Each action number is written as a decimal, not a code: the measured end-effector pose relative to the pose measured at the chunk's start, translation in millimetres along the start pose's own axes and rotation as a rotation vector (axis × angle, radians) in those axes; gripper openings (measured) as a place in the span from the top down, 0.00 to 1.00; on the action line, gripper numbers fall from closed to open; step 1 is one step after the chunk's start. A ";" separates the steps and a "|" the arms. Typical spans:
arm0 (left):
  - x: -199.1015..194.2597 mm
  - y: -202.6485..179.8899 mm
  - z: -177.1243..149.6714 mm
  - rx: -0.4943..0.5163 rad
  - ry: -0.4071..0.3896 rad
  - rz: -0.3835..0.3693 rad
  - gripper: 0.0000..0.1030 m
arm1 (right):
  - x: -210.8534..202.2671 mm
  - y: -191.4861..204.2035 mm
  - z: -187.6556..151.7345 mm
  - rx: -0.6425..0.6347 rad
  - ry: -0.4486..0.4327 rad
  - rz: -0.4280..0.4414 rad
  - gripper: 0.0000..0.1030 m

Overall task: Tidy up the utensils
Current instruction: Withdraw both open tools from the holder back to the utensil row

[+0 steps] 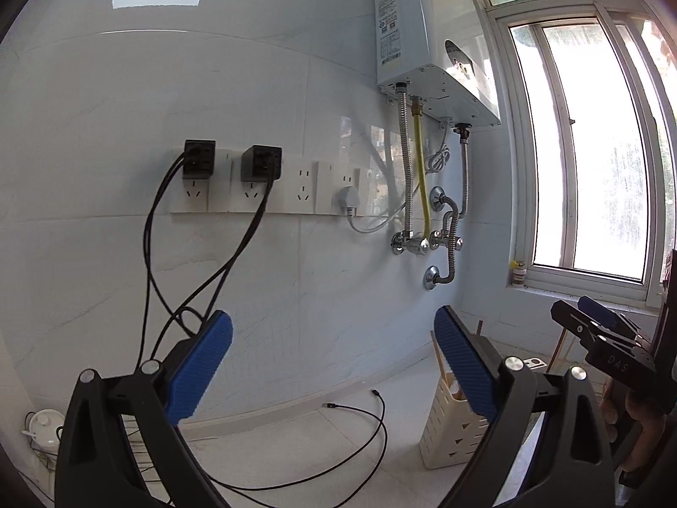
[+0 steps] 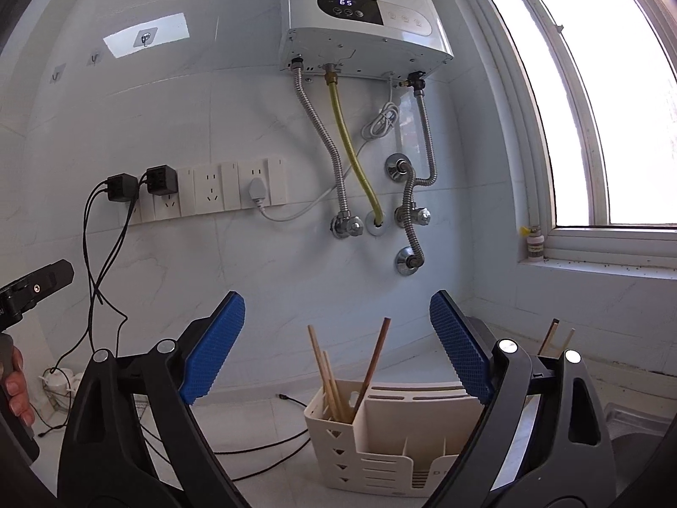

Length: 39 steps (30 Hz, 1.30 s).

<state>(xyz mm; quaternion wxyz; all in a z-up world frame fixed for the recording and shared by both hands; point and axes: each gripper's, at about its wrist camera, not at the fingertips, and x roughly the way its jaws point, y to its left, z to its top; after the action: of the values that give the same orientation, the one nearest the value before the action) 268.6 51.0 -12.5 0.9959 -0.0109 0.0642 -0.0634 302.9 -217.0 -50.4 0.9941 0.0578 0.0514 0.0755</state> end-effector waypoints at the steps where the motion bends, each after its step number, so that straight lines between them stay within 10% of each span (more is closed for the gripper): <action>1: -6.7 6.7 -2.6 -0.004 0.006 0.018 0.08 | -0.3 7.8 -1.8 -0.002 0.008 0.019 0.18; 22: -73.0 100.1 -87.0 -0.112 0.268 0.240 0.08 | 4.9 117.2 -74.6 -0.043 0.297 0.251 0.18; 39: -31.2 134.3 -182.0 -0.359 0.792 0.213 0.08 | 6.7 155.7 -145.9 -0.137 0.622 0.322 0.22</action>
<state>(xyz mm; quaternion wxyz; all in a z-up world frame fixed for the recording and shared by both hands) 231.1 185.6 -193.1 0.8777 -0.1516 0.4515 0.0522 270.8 -47.5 -176.1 0.9080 -0.0275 0.3365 0.2483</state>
